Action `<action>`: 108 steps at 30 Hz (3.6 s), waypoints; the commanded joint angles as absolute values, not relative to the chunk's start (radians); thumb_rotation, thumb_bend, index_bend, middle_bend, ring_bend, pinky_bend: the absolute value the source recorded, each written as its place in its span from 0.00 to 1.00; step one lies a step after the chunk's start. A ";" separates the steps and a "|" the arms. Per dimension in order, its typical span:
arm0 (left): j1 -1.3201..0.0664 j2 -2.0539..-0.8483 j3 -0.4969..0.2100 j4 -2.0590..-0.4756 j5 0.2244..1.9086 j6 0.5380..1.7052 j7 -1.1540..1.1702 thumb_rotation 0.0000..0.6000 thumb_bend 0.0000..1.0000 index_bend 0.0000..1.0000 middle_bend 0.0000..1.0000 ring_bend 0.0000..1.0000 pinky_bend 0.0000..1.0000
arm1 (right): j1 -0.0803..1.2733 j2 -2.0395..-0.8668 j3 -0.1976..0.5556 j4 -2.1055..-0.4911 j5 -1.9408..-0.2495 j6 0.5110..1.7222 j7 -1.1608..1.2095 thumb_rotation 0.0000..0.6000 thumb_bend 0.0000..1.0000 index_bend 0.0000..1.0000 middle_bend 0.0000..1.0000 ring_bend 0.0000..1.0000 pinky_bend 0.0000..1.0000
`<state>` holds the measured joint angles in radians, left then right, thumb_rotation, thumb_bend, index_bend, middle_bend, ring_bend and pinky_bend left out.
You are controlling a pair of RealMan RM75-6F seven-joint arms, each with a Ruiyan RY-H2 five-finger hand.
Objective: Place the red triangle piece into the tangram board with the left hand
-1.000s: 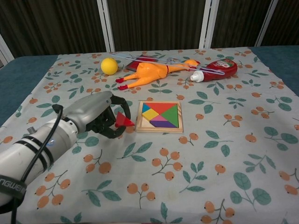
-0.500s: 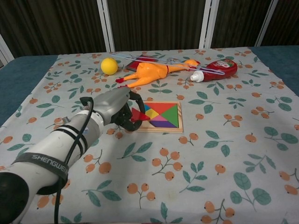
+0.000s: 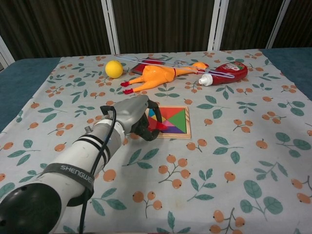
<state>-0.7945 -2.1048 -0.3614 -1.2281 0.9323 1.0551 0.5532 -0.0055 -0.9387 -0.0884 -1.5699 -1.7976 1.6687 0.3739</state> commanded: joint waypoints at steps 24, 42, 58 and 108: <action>-0.811 -2.114 -0.353 -1.183 0.900 1.043 0.530 1.00 0.43 0.54 1.00 1.00 1.00 | -0.010 -0.938 -0.091 -1.560 -1.799 1.685 0.389 1.00 0.29 0.00 0.01 0.00 0.00; -0.825 -2.126 -0.327 -1.147 0.945 1.058 0.533 1.00 0.43 0.49 1.00 1.00 1.00 | -0.013 -0.937 -0.091 -1.558 -1.798 1.691 0.391 1.00 0.29 0.00 0.01 0.00 0.00; -0.826 -2.141 -0.321 -1.111 0.984 1.059 0.513 1.00 0.43 0.36 1.00 1.00 1.00 | -0.017 -0.936 -0.093 -1.552 -1.800 1.700 0.399 1.00 0.29 0.00 0.01 0.00 0.00; -0.783 -2.076 -0.280 -1.220 0.975 1.055 0.567 1.00 0.43 0.41 1.00 1.00 1.00 | -0.019 -0.940 -0.091 -1.560 -1.795 1.696 0.382 1.00 0.29 0.00 0.01 0.00 0.00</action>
